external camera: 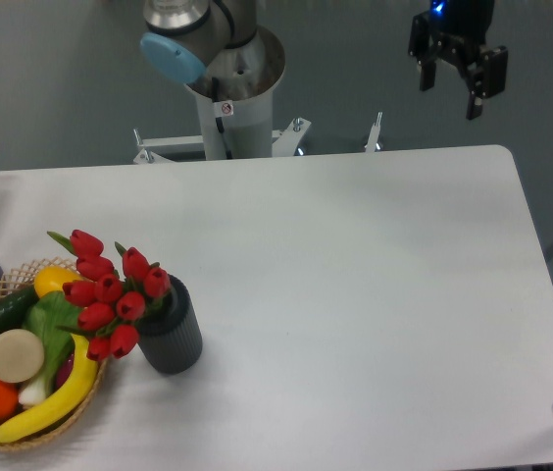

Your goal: Pick up the flowers from the vase

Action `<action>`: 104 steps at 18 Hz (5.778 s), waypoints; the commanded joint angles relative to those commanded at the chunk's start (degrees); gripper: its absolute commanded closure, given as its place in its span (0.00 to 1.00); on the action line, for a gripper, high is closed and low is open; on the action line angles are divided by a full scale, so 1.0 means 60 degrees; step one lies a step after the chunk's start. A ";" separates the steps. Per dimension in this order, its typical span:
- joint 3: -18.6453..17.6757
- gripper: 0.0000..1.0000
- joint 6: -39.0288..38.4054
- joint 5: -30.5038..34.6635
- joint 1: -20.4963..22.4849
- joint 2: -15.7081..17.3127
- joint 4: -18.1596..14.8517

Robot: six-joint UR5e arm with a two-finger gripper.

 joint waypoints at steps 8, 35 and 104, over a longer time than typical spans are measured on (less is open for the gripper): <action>-0.0015 0.00 -0.0015 0.0000 -0.0073 0.0059 0.0015; -0.1127 0.00 -0.4962 -0.1110 -0.1420 -0.0131 0.1668; -0.0908 0.00 -0.7413 -0.7236 -0.5273 -0.3721 0.4599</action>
